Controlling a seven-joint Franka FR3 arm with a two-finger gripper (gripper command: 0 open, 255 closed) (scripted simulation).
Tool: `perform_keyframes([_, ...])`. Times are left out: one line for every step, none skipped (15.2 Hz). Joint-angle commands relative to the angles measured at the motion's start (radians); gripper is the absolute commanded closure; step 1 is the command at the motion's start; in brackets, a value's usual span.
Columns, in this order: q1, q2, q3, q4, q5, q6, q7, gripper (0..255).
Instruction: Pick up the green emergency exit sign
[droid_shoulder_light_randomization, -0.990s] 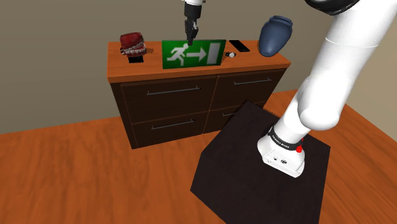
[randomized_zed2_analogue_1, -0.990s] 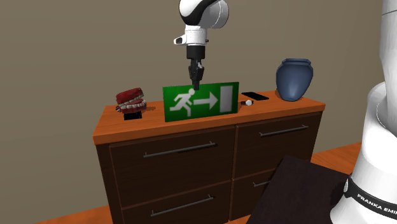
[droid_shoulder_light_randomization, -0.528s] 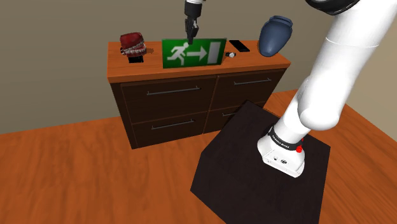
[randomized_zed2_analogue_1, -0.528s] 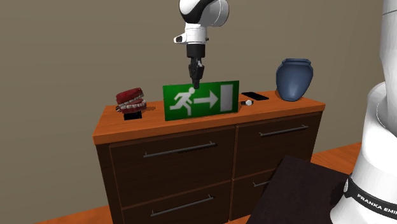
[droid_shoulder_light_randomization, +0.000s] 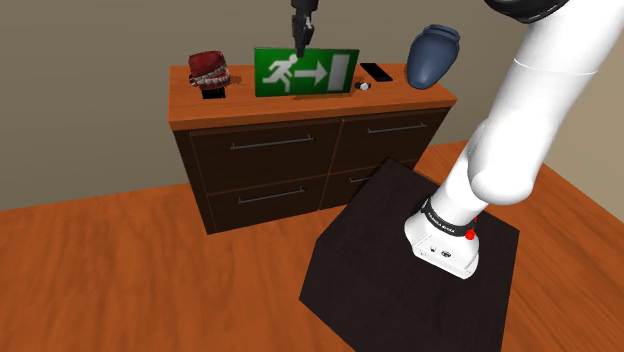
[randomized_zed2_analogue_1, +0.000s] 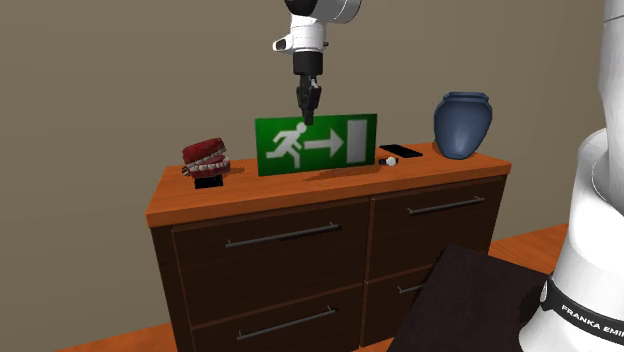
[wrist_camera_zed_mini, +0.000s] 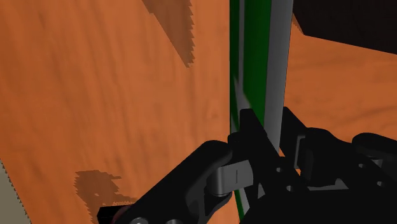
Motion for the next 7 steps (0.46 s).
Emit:
perform_keyframes([0.0,-0.001,0.0,0.03,-0.001,-0.031,0.003,255])
perform_keyframes([-0.001,-0.001,-0.001,0.043,-0.001,-0.044,0.004,255])
perform_keyframes([-0.001,-0.001,-0.001,0.057,-0.001,-0.058,0.005,255])
perform_keyframes([-0.002,-0.001,-0.001,0.071,-0.002,-0.071,0.005,255])
perform_keyframes([-0.002,0.0,-0.001,0.085,-0.002,-0.085,0.006,255])
perform_keyframes([-0.002,0.0,-0.001,0.087,-0.002,-0.087,0.006,255])
perform_keyframes([-0.002,0.0,-0.001,0.087,-0.002,-0.087,0.006,255])
